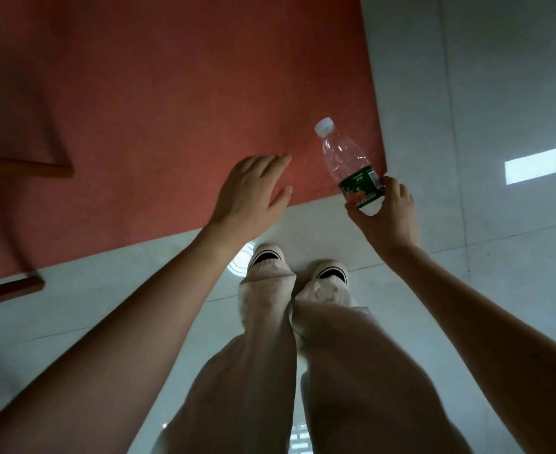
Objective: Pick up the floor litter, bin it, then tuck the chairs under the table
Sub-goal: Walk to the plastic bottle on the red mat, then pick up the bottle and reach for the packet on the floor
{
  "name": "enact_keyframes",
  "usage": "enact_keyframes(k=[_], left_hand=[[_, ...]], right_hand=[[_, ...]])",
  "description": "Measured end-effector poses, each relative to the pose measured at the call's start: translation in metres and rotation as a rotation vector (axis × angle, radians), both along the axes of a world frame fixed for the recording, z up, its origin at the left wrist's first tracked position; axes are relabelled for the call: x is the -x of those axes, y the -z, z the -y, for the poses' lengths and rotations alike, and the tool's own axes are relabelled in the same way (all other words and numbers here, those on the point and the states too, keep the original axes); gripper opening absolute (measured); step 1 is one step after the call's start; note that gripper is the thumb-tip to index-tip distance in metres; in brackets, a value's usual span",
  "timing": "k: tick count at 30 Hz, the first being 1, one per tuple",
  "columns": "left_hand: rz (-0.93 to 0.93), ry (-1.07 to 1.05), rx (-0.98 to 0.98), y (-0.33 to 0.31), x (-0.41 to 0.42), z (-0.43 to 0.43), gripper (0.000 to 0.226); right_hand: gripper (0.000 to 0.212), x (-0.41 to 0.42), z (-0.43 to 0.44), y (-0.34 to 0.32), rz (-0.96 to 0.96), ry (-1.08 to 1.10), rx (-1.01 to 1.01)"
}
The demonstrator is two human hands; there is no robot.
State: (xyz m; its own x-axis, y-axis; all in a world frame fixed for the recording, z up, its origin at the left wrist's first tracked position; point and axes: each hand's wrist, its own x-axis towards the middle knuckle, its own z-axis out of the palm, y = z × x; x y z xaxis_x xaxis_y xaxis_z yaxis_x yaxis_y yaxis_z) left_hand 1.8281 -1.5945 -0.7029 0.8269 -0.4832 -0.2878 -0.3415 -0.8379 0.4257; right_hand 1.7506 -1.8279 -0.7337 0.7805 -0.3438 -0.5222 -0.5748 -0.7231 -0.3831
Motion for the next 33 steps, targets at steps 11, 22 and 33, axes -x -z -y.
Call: enact_keyframes(k=[11, 22, 33], left_hand=[[0.109, -0.016, 0.076, -0.390, -0.031, 0.002, 0.053], [0.443, -0.028, 0.171, -0.657, 0.005, -0.024, 0.053], [0.548, -0.333, 0.117, -0.699, 0.078, -0.050, 0.051]], right_hand=[[0.066, -0.045, 0.009, -0.431, 0.261, 0.031, -0.020], [0.061, -0.012, -0.026, -0.698, 0.567, 0.004, -0.008], [0.050, 0.002, -0.043, -0.739, 0.709, -0.292, -0.101]])
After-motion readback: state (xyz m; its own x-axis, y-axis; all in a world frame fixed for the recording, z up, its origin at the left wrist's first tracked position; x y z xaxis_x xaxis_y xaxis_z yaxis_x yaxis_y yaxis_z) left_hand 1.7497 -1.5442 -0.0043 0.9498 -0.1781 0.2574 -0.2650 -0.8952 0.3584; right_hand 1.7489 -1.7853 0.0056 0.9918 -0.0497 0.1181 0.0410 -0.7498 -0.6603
